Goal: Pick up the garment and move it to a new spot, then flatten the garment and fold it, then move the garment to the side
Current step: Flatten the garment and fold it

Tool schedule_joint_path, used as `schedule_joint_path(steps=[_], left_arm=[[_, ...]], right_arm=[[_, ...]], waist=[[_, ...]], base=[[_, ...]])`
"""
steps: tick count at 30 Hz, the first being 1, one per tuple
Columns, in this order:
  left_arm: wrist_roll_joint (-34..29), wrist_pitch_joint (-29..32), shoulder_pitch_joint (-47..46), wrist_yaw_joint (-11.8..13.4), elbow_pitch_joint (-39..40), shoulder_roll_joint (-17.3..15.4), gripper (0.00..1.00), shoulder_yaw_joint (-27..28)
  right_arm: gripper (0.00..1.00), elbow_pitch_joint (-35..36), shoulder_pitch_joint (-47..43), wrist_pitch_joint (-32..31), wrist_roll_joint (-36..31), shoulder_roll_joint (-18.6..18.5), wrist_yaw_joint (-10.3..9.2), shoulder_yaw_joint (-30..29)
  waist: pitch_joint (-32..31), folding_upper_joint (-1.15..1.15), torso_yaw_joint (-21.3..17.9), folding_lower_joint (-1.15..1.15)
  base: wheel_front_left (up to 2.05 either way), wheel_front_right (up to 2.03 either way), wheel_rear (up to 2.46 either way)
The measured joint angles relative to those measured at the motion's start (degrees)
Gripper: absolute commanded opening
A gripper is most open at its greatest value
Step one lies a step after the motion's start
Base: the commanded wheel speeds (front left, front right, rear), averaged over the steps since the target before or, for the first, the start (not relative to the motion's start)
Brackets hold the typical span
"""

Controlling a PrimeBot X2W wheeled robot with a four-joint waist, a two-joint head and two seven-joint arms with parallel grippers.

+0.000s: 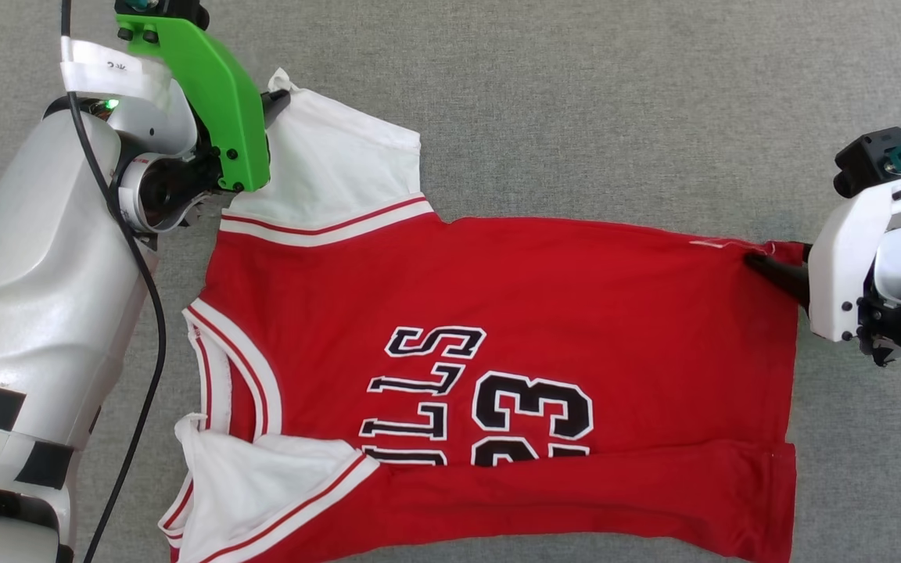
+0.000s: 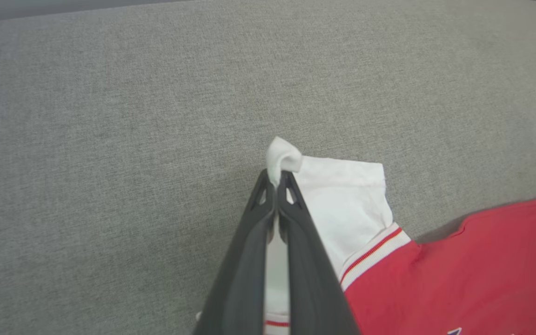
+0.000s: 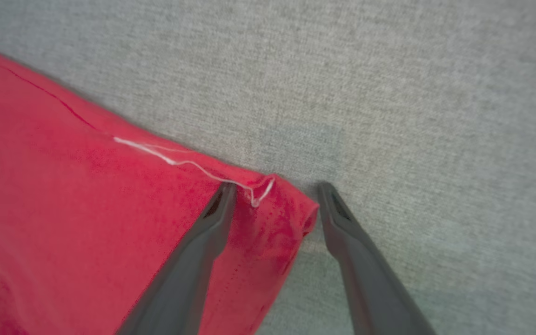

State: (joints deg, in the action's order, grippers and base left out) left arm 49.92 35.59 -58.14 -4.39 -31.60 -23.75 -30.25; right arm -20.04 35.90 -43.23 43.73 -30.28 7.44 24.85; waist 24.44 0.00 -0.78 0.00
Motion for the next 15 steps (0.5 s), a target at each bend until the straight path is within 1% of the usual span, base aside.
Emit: schedule_joint_path(steps=[4,10,15], left_arm=[[0.0,-1.6,0.2,-0.4,0.2,-0.2,0.00,0.1],[-0.1,-6.0,1.7,-1.0,0.5,-2.0,0.00,0.8],[-0.1,-10.0,4.0,-1.4,1.1,-3.2,0.00,2.1]], right_arm=[[0.00,-0.5,0.6,0.7,1.6,-0.1,0.01,-0.5],[0.00,-0.3,0.7,7.8,2.0,0.6,0.03,-1.9],[0.00,-0.9,0.3,12.6,2.0,0.7,0.04,-3.4]], waist=[[-0.4,0.00,0.3,0.00],[-2.4,0.00,0.3,0.00],[-4.9,0.00,0.5,0.00]], base=[[0.00,0.00,0.00],[0.00,0.00,0.00],[0.00,0.00,0.00]])
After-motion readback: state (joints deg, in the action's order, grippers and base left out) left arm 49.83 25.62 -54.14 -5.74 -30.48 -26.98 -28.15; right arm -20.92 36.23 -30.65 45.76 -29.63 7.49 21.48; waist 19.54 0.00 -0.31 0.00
